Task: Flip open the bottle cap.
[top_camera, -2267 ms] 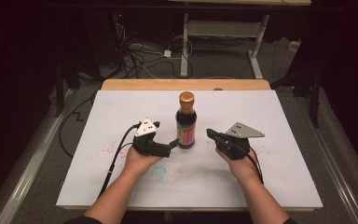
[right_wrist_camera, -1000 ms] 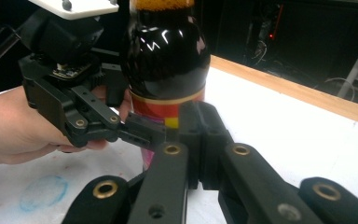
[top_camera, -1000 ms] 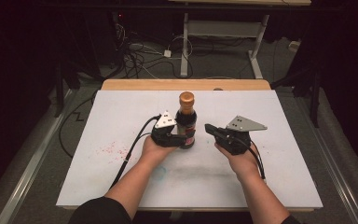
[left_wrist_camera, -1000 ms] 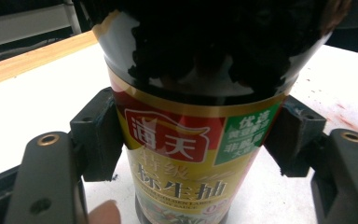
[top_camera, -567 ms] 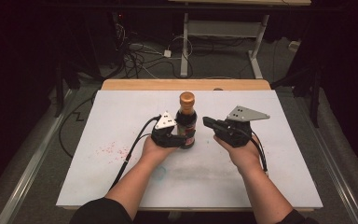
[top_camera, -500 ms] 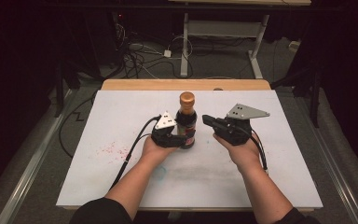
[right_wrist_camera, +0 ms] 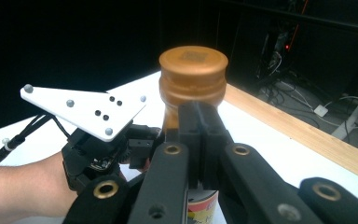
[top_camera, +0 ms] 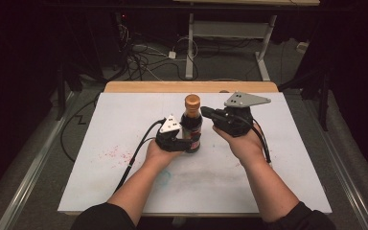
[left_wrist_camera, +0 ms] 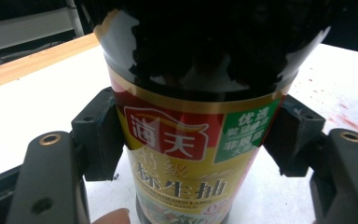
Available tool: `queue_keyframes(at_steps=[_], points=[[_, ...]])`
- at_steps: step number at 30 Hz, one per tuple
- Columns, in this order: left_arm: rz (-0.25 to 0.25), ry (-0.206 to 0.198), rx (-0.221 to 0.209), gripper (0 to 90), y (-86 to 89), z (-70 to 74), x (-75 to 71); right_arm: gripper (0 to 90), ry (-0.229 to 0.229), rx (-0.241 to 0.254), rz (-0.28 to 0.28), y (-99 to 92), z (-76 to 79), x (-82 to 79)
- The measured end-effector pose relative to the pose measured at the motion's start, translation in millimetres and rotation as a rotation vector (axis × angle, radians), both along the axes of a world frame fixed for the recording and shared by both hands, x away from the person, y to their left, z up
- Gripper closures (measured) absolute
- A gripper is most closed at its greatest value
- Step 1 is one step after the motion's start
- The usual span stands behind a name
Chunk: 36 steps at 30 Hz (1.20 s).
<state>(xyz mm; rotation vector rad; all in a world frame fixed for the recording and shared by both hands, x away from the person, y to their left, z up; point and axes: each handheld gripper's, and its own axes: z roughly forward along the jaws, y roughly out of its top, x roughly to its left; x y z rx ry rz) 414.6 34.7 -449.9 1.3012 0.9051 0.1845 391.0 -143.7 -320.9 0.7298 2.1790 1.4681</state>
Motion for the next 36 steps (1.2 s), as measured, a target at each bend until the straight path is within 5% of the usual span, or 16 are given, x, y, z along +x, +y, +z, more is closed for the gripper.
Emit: queue_keyframes(at_steps=[2, 3, 4, 6, 7, 8, 15, 16, 17, 21, 22, 24, 26, 32, 33, 36], points=[[0.000, -0.001, 0.001, 28.8, -0.1, 0.0, -0.1, 90.0, 0.006, -0.012, -0.001, 1.8, 3.0, 1.6], [-0.043, -0.021, 0.089, 28.8, 6.1, -1.4, -0.1, 90.0, 0.011, -0.017, -0.002, 2.2, 4.2, 2.2], [-0.003, -0.003, 0.009, 28.8, 0.2, -0.3, -0.2, 90.0, 0.010, -0.019, -0.003, 2.6, 5.0, 2.9], [0.002, -0.003, 0.002, 28.7, -0.6, -0.2, -0.3, 90.0, 0.012, -0.020, -0.001, 3.2, 6.7, 3.7], [-0.037, -0.020, 0.083, 28.8, 4.9, -1.4, -0.4, 90.0, 0.016, -0.023, -0.002, 3.6, 7.7, 3.9], [0.001, -0.005, 0.008, 28.8, -0.6, -0.2, -0.6, 90.0, 0.017, -0.029, -0.002, 4.2, 8.4, 4.3], [0.004, -0.008, 0.009, 29.1, -1.2, -0.3, -1.0, 90.0, 0.021, -0.067, 0.002, 7.8, 14.8, 6.2], [-0.056, -0.044, 0.193, 29.2, 11.5, -2.6, 0.3, 90.0, 0.024, -0.072, 0.004, 8.0, 15.8, 6.5], [-0.047, -0.042, 0.205, 29.3, 12.2, -2.8, 0.7, 90.0, 0.026, -0.076, 0.005, 8.1, 16.7, 6.7], [-0.033, -0.035, 0.175, 29.7, 9.4, -2.3, 0.2, 90.0, 0.034, -0.092, 0.005, 9.8, 19.1, 7.4], [-0.031, -0.028, 0.105, 29.8, 4.8, -1.3, -1.3, 90.0, 0.035, -0.098, 0.005, 10.2, 19.7, 7.4], [-0.027, -0.027, 0.097, 29.9, 4.0, -1.3, -1.3, 90.0, 0.036, -0.106, 0.003, 11.2, 20.7, 7.2], [0.011, -0.011, 0.023, 30.0, -1.6, -0.3, -1.3, 90.0, 0.037, -0.111, -0.001, 11.8, 21.4, 7.2], [0.012, -0.013, 0.029, 30.2, -1.9, -0.4, -1.4, 90.0, 0.035, -0.117, -0.008, 12.8, 22.3, 6.6], [-0.016, -0.032, 0.150, 30.3, 6.1, -2.3, -0.3, 90.0, 0.033, -0.118, -0.009, 12.9, 22.4, 6.5], [-0.014, -0.031, 0.148, 30.4, 5.9, -2.2, -0.2, 90.0, 0.036, -0.120, -0.012, 13.2, 22.8, 6.7]])
